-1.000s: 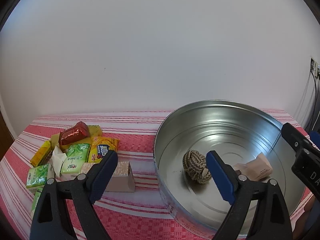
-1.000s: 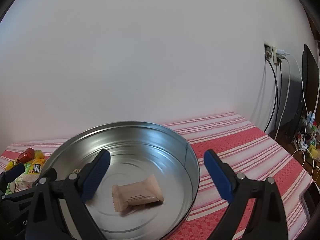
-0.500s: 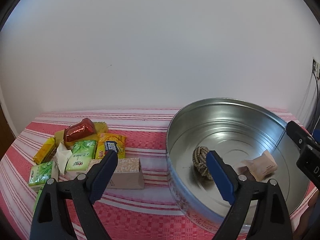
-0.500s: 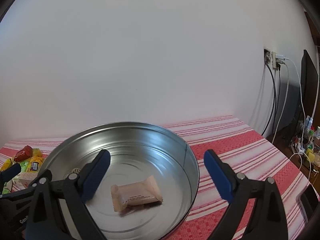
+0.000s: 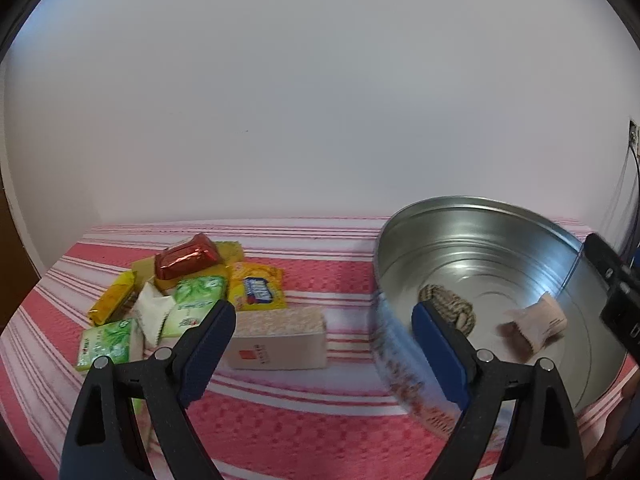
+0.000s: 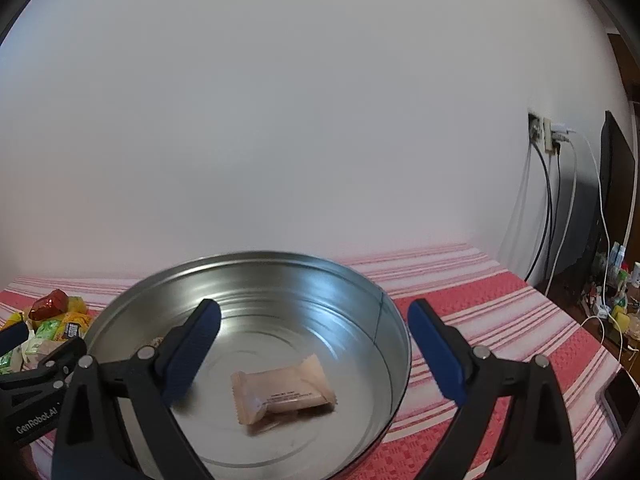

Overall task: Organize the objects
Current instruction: 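Grasp the green tissue pack with the left gripper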

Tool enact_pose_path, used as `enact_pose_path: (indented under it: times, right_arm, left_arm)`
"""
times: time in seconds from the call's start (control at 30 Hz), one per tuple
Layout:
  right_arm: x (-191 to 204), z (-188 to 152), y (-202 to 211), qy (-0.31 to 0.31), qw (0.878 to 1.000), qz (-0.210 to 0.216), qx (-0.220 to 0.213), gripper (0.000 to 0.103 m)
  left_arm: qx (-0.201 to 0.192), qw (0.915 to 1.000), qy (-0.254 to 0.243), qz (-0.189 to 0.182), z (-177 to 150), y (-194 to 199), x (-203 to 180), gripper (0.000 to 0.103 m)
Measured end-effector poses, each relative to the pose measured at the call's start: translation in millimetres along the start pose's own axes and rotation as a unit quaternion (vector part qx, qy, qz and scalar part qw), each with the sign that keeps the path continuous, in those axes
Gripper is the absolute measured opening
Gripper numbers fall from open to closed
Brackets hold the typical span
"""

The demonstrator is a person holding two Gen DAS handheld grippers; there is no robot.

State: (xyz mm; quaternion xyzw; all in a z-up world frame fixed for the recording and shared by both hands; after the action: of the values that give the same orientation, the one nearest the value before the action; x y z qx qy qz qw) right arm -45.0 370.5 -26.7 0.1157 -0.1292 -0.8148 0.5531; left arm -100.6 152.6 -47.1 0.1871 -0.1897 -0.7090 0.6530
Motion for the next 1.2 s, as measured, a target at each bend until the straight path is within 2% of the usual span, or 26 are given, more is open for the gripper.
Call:
enact_pose_path:
  times: [0.23,0.4,0.67,0.97,1.2]
  right_arm:
    - [4,4,15,-0.009,0.999,-0.029,-0.028,0.096]
    - [17,3,27,-0.001,0.999,-0.039,-0.034,0.096]
    - [53,-5,41,-0.018,0.999,-0.017,-0.022,0.099]
    - [104,-13,61,0.010,1.000,0.009,-0.021,0.099]
    - [134,-19,69,0.009,0.999,0.039,-0.011,0.099]
  left_arm:
    - [0.004,0.9999,0.012,0.009,-7,5,30,0.091]
    - [0.007,0.9995,0.027,0.015,-10,11,54,0.091]
    - [0.020,0.9983,0.046,0.027,-21,17,88,0.091]
    - [0.040,0.9944,0.077,0.061,-36,26,132,0.092]
    - [0.103,0.9866,0.119,0.043,-60,12,164,0.091]
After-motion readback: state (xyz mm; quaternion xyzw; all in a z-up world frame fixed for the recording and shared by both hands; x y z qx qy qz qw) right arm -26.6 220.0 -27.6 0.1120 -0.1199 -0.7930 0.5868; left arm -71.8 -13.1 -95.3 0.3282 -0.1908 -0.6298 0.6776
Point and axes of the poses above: each gripper's, at about its wrist camera, not at the fingertips, and y roughly against the way its jaws point, x to its left, z to its top, the point moved 9 cm from there along -y, roughly the way its jaws point, and after that the axes turned 4 degrees about y, right-handed, at the moved point
